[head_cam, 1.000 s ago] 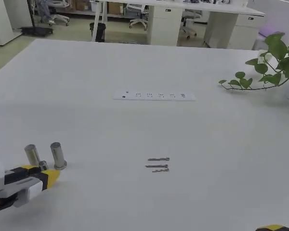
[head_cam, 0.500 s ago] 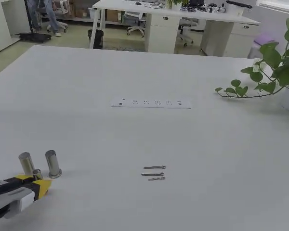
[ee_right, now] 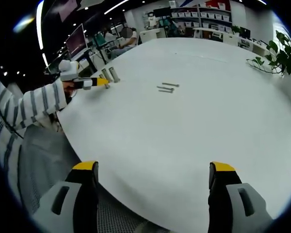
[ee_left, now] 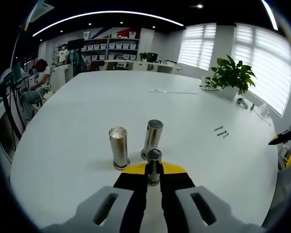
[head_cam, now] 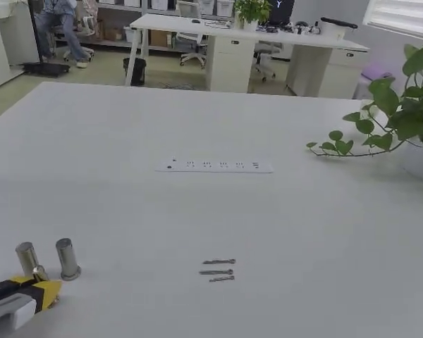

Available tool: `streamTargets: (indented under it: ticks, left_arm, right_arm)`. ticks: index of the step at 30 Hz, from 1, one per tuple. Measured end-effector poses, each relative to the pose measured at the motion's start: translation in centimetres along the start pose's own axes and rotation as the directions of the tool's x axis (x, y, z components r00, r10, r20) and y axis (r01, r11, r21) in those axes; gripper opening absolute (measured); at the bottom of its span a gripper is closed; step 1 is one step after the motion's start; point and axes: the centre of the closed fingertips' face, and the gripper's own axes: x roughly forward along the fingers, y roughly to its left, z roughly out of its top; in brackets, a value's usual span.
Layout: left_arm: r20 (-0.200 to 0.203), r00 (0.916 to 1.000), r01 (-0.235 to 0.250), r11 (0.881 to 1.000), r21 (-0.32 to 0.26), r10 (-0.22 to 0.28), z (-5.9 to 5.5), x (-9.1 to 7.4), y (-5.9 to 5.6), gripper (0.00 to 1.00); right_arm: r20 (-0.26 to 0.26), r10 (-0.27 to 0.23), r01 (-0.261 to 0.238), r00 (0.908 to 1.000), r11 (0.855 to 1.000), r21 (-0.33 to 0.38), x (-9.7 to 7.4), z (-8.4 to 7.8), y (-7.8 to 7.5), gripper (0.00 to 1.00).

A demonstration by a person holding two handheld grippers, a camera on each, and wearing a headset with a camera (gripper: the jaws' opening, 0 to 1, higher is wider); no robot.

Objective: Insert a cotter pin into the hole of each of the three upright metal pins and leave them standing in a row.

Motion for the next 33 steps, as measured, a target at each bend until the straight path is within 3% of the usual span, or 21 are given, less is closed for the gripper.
streamTargets:
  ticks: [2,7,20,23,33]
  left_arm:
    - [0.002,0.9995,-0.030,0.999,-0.025,0.030,-0.1,-0.2,0.4,0.07]
    - [-0.002,0.9998,-0.018,1.000,-0.011,0.018,0.0,-0.6,-0.1,0.07]
    - [0.021,0.9988,0.044,0.998,0.035,-0.045,2.1,-1.7,-3.2,0.07]
    - [0.000,0.9983,0.058,0.996,0.073,-0.058,1.8,-1.8,-3.9,0.07]
    - [-0.028,0.9908,0.135,0.985,0.104,-0.132,0.6,-1.9,-6.6,0.07]
  right_arm:
    - [0.001,0.001,-0.001,1.0000,1.000,0.001,0.0,0.0,0.0,0.96]
    - [0.006,0.001,-0.001,1.0000,1.000,-0.003,-0.1,0.1,0.0,0.96]
    - [0.037,-0.002,0.002,0.9993,1.000,-0.003,-0.3,0.5,0.1,0.95]
    - [0.058,-0.010,0.009,0.9983,1.000,0.002,-0.4,1.0,-0.1,0.95]
    - [0.123,-0.021,0.018,0.9922,1.000,0.023,-0.7,2.5,-0.2,0.95]
